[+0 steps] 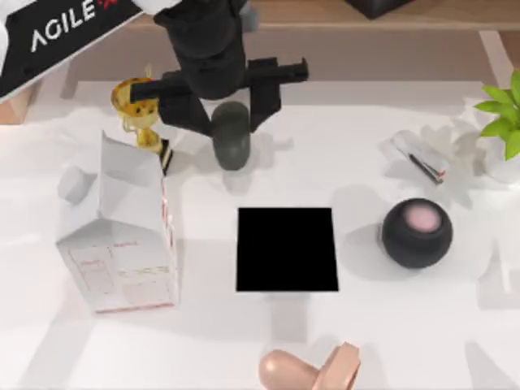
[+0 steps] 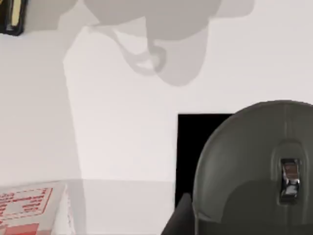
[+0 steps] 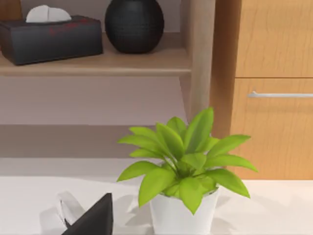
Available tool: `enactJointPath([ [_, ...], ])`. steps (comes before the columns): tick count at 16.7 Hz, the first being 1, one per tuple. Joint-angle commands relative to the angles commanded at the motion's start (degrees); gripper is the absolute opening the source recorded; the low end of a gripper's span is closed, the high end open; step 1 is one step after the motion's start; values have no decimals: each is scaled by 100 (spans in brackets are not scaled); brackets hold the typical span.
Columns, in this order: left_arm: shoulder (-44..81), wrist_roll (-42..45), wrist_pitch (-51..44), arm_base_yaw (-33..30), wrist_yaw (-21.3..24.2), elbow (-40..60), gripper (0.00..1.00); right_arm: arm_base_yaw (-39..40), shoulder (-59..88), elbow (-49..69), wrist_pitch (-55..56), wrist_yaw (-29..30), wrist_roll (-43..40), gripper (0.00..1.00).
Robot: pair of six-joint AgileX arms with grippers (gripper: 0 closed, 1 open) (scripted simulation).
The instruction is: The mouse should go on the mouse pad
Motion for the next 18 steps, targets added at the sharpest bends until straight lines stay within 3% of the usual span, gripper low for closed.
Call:
enactJointPath([
  [6, 1015, -823, -308, -1039, -174, 300, 0, 0, 0, 0, 0, 0, 0, 100],
  [18, 1062, -822, -95, -1043, -177, 105, 0, 0, 0, 0, 0, 0, 0, 100],
])
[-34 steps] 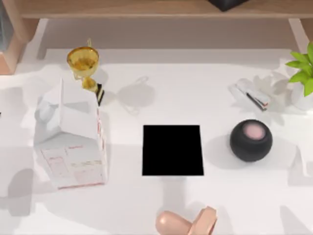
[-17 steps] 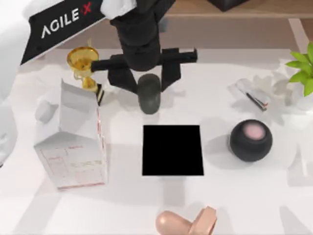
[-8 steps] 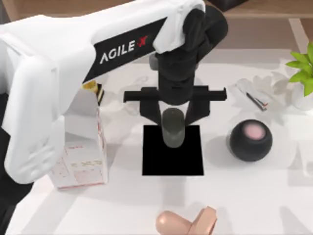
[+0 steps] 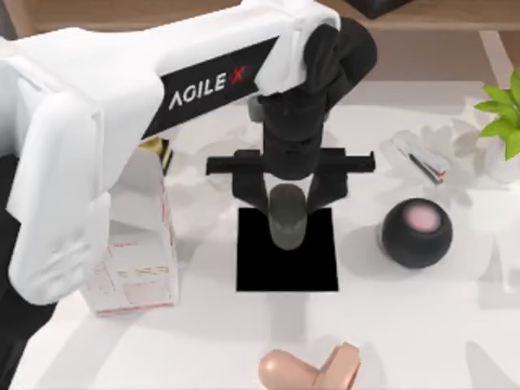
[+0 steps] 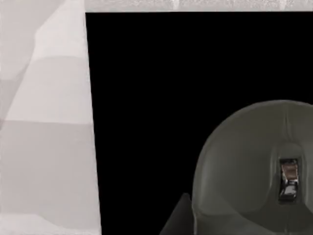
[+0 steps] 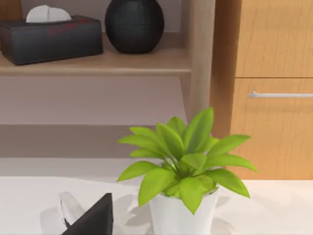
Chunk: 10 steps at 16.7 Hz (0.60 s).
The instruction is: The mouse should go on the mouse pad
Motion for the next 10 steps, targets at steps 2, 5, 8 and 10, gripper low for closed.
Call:
enactJointPath([
  [2, 7, 7, 115, -5, 0, -102, 0, 0, 0, 0, 0, 0, 0, 100],
  [5, -6, 5, 298, -7, 6, -242, 0, 0, 0, 0, 0, 0, 0, 100],
  [8, -40, -4, 479, -12, 9, -350, 0, 0, 0, 0, 0, 0, 0, 100],
  [10, -45, -11, 584, -16, 7, -414, 0, 0, 0, 0, 0, 0, 0, 100],
])
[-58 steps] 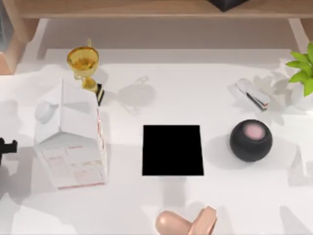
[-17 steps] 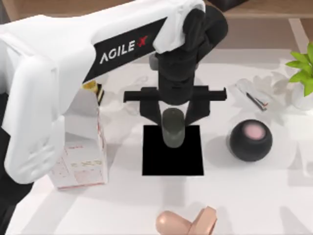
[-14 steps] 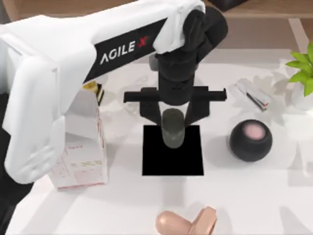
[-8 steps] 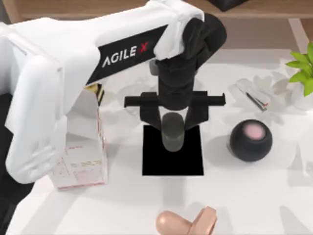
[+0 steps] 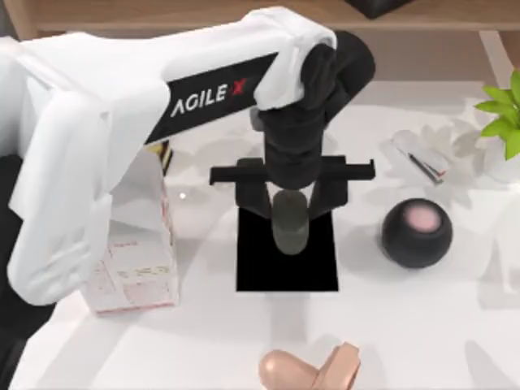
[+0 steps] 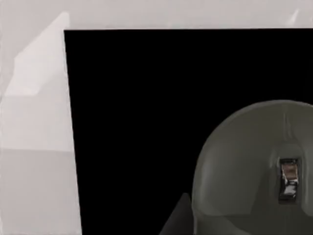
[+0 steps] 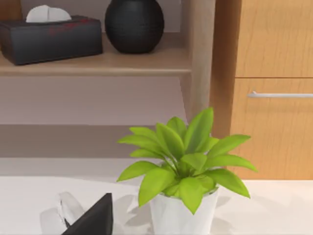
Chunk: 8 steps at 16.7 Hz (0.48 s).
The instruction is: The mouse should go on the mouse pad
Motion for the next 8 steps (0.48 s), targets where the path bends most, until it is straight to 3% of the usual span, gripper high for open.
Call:
enactJointPath([
  [8, 147, -3, 132, 1, -10, -179, 0, 0, 0, 0, 0, 0, 0, 100],
])
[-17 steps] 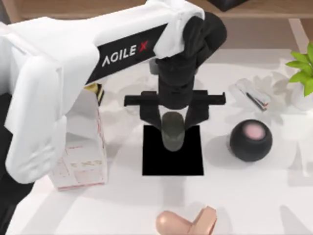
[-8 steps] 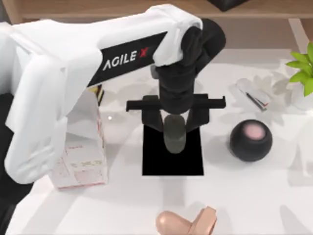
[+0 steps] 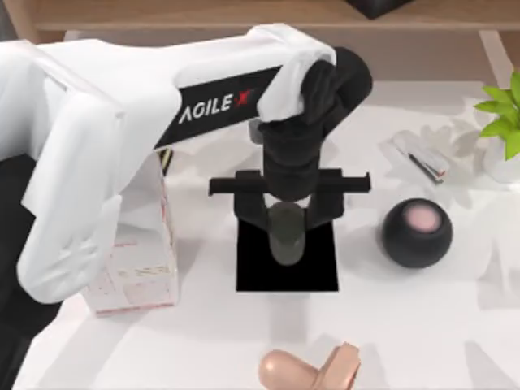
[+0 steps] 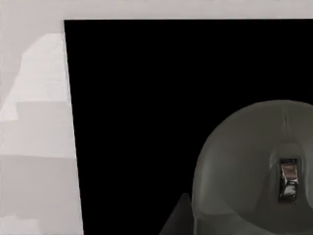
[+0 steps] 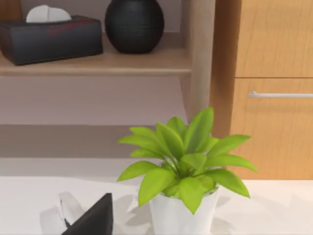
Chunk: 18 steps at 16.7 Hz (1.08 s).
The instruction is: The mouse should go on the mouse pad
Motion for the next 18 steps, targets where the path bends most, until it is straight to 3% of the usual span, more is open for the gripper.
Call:
enactJointPath([
  [13, 0, 0, 0, 0, 0, 0, 98, 0, 0, 0, 0, 0, 0, 100],
  [18, 0, 0, 0, 0, 0, 0, 100, 0, 0, 0, 0, 0, 0, 100],
])
